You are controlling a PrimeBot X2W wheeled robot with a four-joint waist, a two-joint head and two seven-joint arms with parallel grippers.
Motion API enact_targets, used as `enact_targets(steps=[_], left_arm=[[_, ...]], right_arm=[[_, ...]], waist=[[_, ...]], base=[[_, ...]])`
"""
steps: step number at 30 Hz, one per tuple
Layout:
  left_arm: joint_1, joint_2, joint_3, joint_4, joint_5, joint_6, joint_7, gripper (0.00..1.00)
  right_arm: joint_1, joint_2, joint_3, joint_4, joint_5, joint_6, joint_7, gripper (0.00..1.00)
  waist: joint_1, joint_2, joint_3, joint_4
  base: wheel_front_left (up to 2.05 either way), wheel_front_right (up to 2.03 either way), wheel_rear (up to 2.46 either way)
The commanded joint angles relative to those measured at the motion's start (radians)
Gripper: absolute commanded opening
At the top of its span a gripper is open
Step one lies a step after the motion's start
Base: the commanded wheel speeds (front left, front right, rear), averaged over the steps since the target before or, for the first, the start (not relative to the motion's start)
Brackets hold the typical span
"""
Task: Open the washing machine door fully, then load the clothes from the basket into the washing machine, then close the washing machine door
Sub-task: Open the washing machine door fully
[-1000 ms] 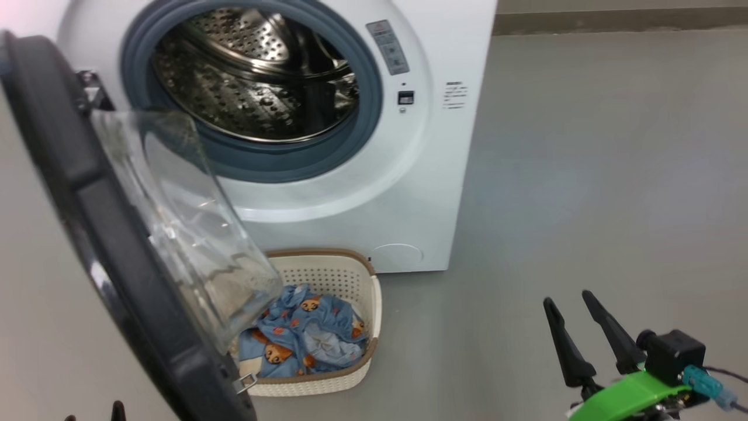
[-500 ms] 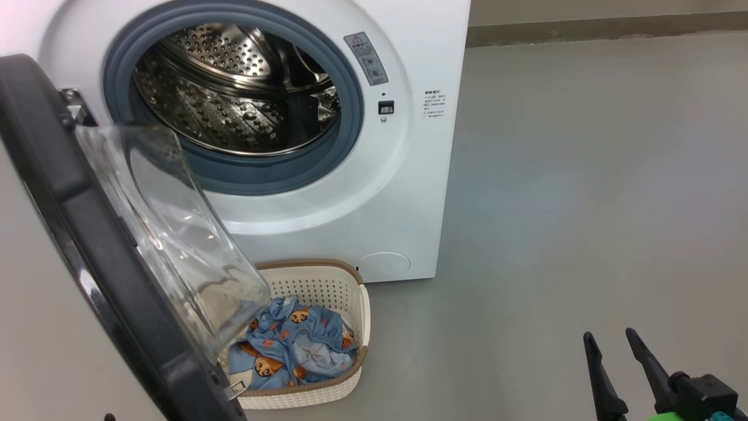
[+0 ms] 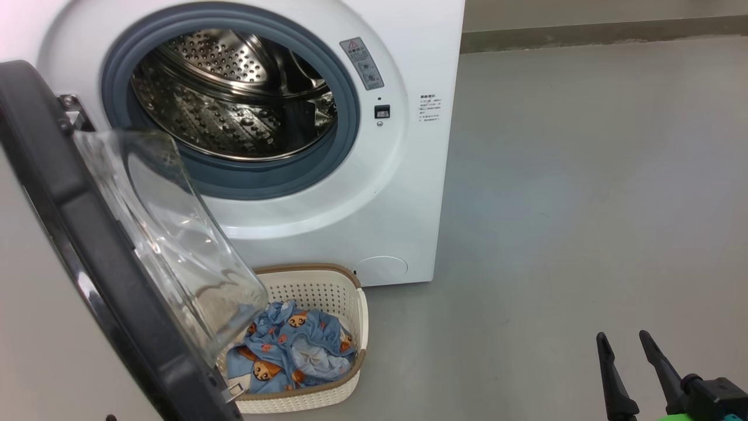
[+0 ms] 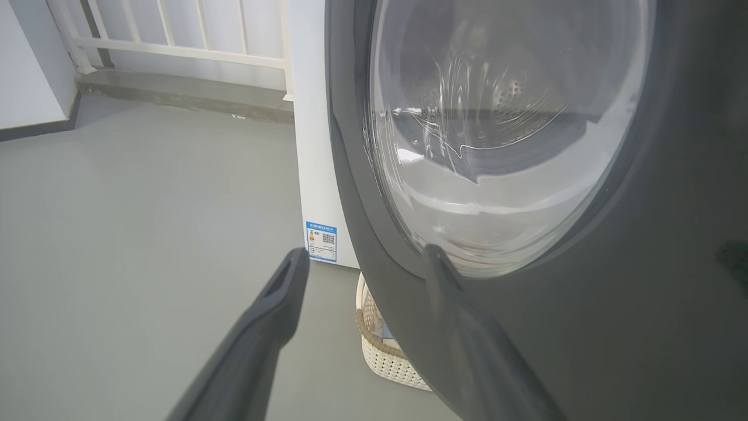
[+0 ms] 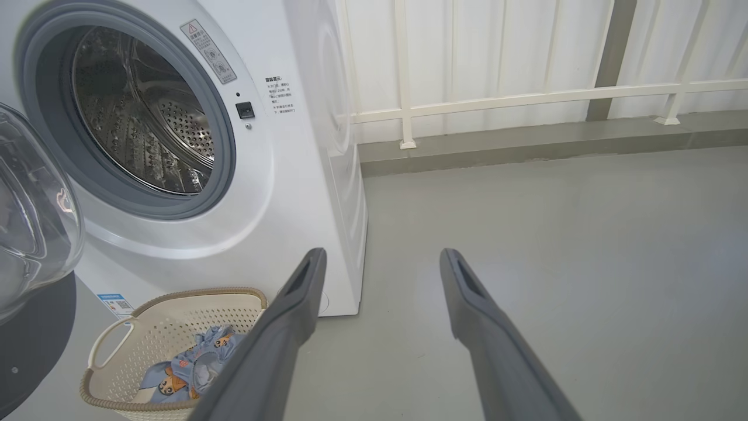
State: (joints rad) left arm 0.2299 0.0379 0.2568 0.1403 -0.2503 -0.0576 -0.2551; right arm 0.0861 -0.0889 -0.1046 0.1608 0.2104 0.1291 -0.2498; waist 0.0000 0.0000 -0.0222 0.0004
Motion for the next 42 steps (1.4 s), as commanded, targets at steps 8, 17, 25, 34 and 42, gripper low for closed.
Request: enact_targets(steps=[8,17,25,34,42], left_arm=[[-0.009,0.012,0.020,-0.027,0.005,0.008,-0.007,1.00],[-0.009,0.012,0.016,-0.031,0.006,0.010,-0.007,1.00],[-0.007,0.012,0.016,-0.034,0.009,0.011,-0.007,1.00],[-0.006,0.012,0.015,-0.035,0.006,0.014,-0.007,1.00],[-0.005,0.012,0.012,-0.037,0.003,0.017,-0.007,1.00]], right_arm=[[-0.006,-0.007,0.030,-0.016,-0.018,0.002,-0.012,1.00],[-0.007,-0.011,0.042,-0.006,-0.025,0.002,-0.012,1.00],[-0.009,-0.015,0.043,0.006,-0.046,0.002,-0.012,1.00],[-0.010,-0.013,0.038,0.005,-0.058,0.002,-0.012,1.00],[-0.012,-0.019,0.036,0.011,-0.074,0.002,-0.012,1.00]], waist=[[0.0000,0.0000,-0.001,0.011],[0.0000,0.0000,-0.002,0.023],[0.0000,0.0000,-0.002,0.029],[0.0000,0.0000,-0.003,0.032],[0.0000,0.0000,-0.001,0.033]], base=[[0.00,0.00,0.00],[0.00,0.00,0.00],[0.00,0.00,0.00],[0.00,0.00,0.00],[0.00,0.00,0.00]])
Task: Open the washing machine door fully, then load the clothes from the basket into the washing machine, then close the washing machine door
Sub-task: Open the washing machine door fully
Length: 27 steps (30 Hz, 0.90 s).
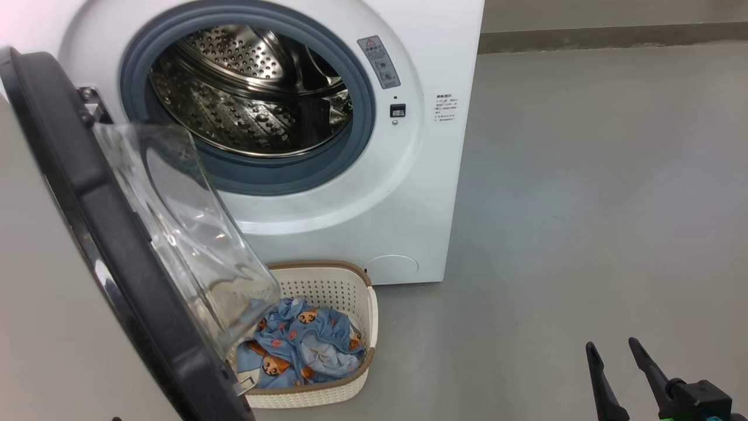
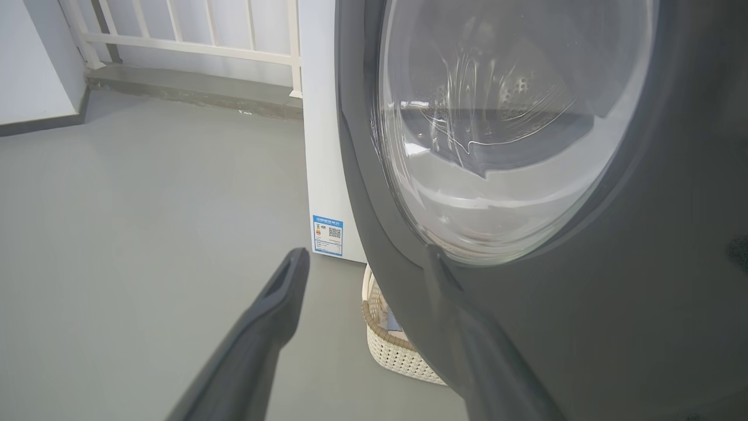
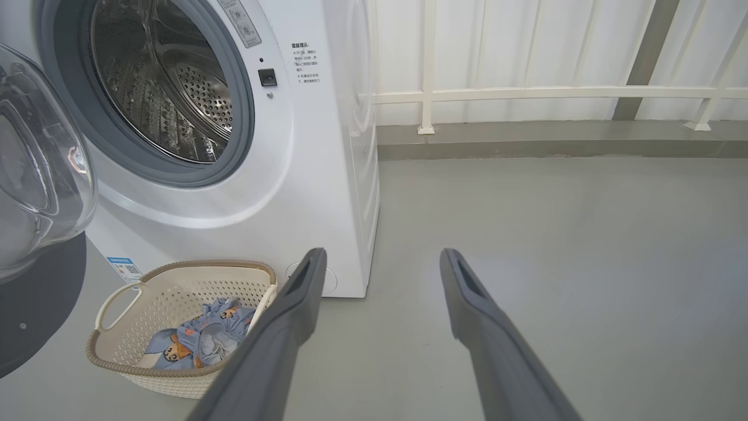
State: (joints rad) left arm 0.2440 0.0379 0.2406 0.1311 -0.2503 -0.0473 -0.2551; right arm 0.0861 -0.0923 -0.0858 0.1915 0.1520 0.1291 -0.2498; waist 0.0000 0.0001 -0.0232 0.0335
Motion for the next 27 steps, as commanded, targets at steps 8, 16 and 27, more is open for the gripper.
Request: enact_targets(steps=[8,16,27], left_arm=[[-0.021,0.012,0.028,-0.026,-0.001,0.008,-0.007,1.00],[-0.021,0.012,0.030,-0.014,-0.006,0.000,-0.007,0.00],[-0.040,0.012,0.069,-0.065,0.001,0.037,-0.007,0.00]], right_arm=[[-0.015,-0.014,0.016,-0.021,-0.015,0.002,-0.012,1.00],[-0.014,-0.013,0.017,-0.025,-0.010,0.002,-0.012,1.00],[-0.010,-0.012,0.014,-0.028,-0.006,0.002,-0.012,1.00]], waist=[[0.0000,-0.0001,0.003,0.001],[0.0000,-0.0001,0.001,0.001],[0.0000,-0.0001,0.002,0.010]], base=[[0.00,0.00,0.00],[0.00,0.00,0.00],[0.00,0.00,0.00]])
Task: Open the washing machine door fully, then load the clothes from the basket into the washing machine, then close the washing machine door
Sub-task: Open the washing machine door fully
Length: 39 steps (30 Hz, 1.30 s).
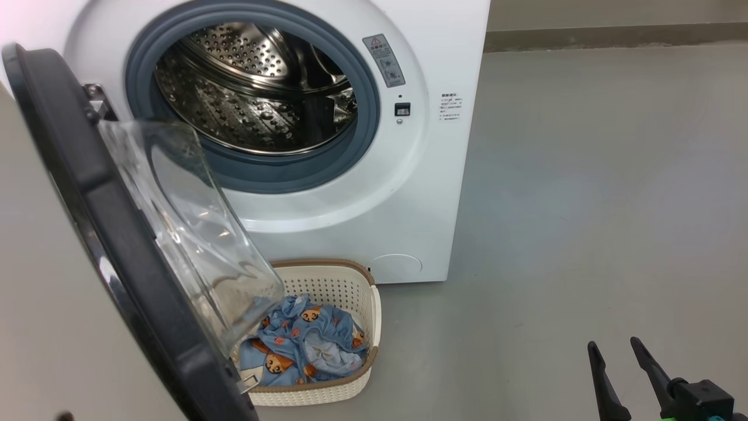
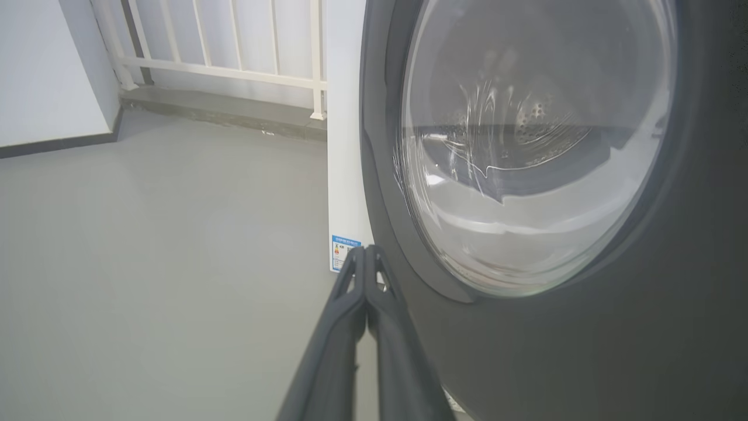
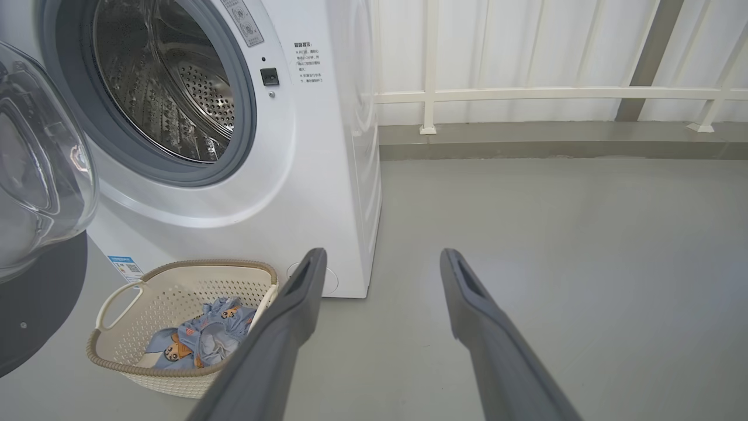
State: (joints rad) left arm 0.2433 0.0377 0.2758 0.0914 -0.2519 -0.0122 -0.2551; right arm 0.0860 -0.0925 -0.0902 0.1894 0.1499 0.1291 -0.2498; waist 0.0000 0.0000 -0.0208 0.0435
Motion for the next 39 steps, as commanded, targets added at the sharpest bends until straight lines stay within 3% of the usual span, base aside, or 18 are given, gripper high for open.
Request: enact_targets(steps=[1,9,15,19,24,27,32,39], left_arm=[[-0.047,0.013,0.042,-0.052,0.002,0.014,-0.007,0.00],[-0.093,0.013,0.004,-0.415,0.029,0.122,-0.007,0.00],[-0.116,0.013,-0.130,-0.655,0.094,0.115,-0.007,0.00],[-0.122,0.013,-0.285,-0.725,0.097,0.085,0.025,0.00],[-0.113,0.013,-0.488,-0.668,0.056,0.065,0.087,0.00],[-0.100,0.013,-0.552,-0.573,0.031,0.070,0.113,0.00],[-0.088,0.013,-0.574,-0.464,0.003,0.093,0.131,0.00],[-0.071,0.016,-0.561,-0.432,0.009,0.127,0.153,0.00]], right_arm=[[-0.009,-0.012,0.018,-0.026,-0.003,0.002,-0.012,1.00],[-0.001,-0.008,0.015,-0.026,-0.004,0.002,-0.012,1.00],[-0.001,-0.004,0.017,-0.025,-0.003,0.002,-0.012,1.00],[0.000,-0.003,0.019,-0.023,-0.001,0.002,-0.012,1.00],[-0.001,0.002,0.020,-0.021,0.003,0.002,-0.012,1.00],[-0.004,0.004,0.027,-0.018,0.008,0.002,-0.012,1.00],[-0.003,0.003,0.027,-0.018,0.011,0.002,-0.012,1.00],[0.008,0.002,0.016,-0.018,0.010,0.002,-0.012,1.00]], waist=[[0.0000,0.0000,-0.001,0.002],[0.0000,0.0000,-0.007,0.019],[0.0000,0.0000,-0.009,0.028],[0.0000,0.0000,-0.010,0.031],[0.0000,0.0000,-0.005,0.035],[0.0000,0.0000,-0.003,0.032],[0.0000,0.0000,0.003,0.031],[0.0000,0.0000,0.010,0.042]], base=[[0.00,0.00,0.00],[0.00,0.00,0.00],[0.00,0.00,0.00],[0.00,0.00,0.00],[0.00,0.00,0.00],[0.00,0.00,0.00],[0.00,0.00,0.00],[0.00,0.00,0.00]])
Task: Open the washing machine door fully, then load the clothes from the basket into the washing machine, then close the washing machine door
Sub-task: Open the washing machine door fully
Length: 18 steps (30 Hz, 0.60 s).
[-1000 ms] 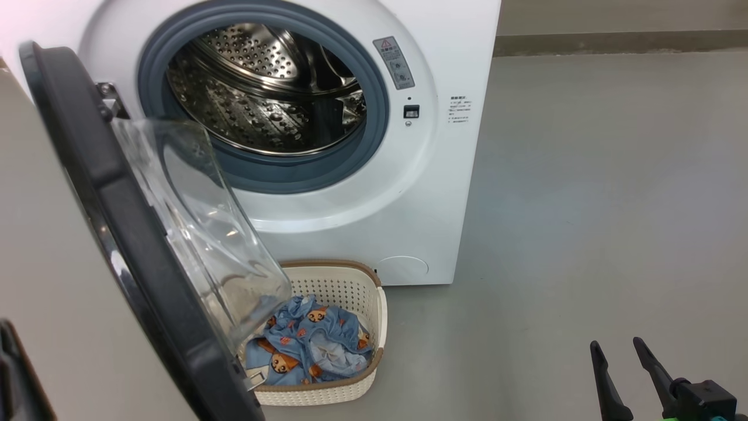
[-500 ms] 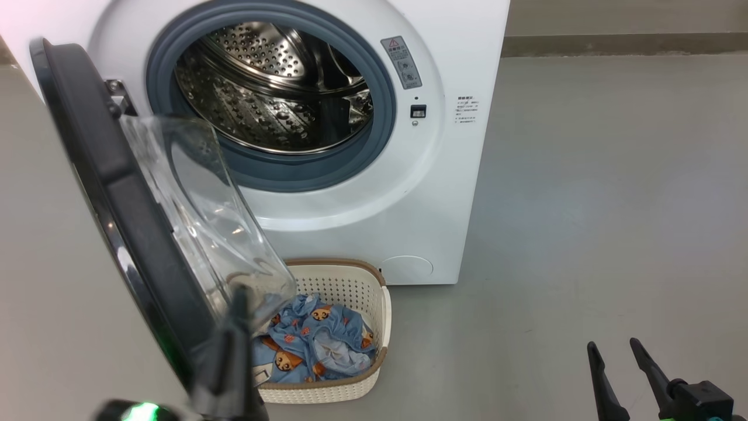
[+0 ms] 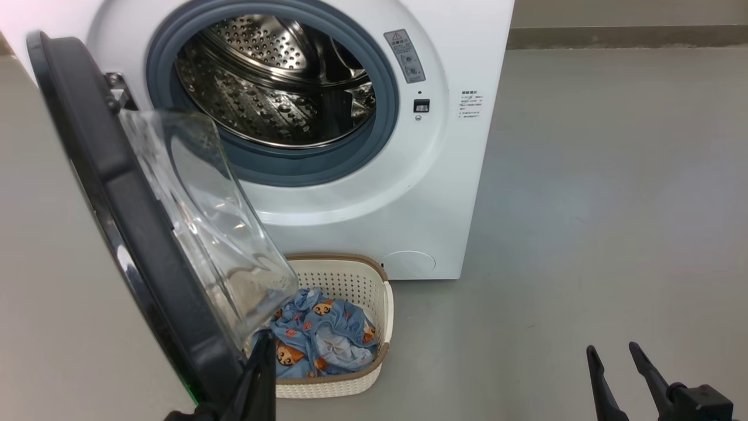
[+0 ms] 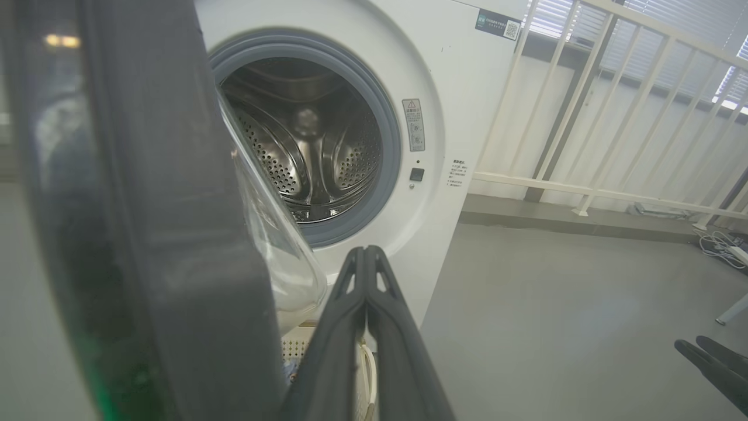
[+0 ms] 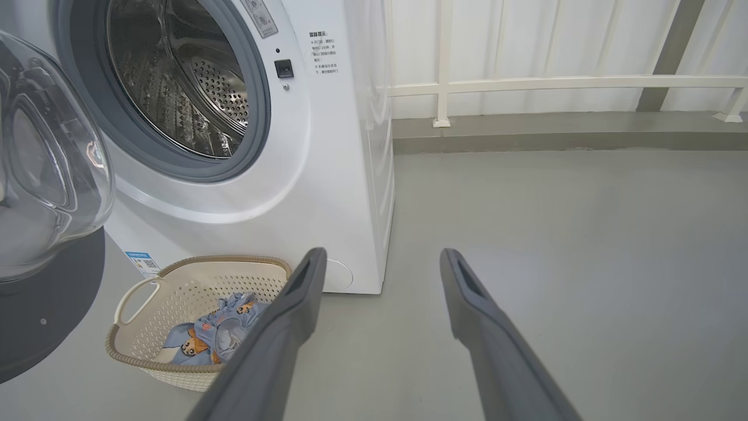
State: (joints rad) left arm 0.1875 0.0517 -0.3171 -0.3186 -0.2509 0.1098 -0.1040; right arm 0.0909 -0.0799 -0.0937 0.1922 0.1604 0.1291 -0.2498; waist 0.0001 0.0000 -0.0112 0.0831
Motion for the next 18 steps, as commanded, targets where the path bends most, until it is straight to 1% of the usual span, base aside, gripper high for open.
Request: enact_targets(steps=[1,9,18], left_arm=[[-0.015,0.003,0.033,-0.022,0.011,0.010,0.004,0.00],[-0.011,0.006,0.045,-0.029,0.023,0.040,0.026,0.00],[-0.005,0.013,0.081,-0.017,0.026,0.078,0.044,0.00]], right_arm=[[0.004,-0.010,0.019,-0.021,-0.001,0.002,-0.012,1.00],[0.001,-0.007,0.021,-0.020,-0.003,0.002,-0.012,1.00],[0.001,-0.004,0.023,-0.019,-0.003,0.002,-0.012,1.00]], waist=[[0.0000,0.0000,0.001,0.004],[0.0000,0.0000,0.003,0.019],[0.0000,0.0000,0.002,0.039]], base=[[0.00,0.00,0.00],[0.00,0.00,0.00],[0.00,0.00,0.00]])
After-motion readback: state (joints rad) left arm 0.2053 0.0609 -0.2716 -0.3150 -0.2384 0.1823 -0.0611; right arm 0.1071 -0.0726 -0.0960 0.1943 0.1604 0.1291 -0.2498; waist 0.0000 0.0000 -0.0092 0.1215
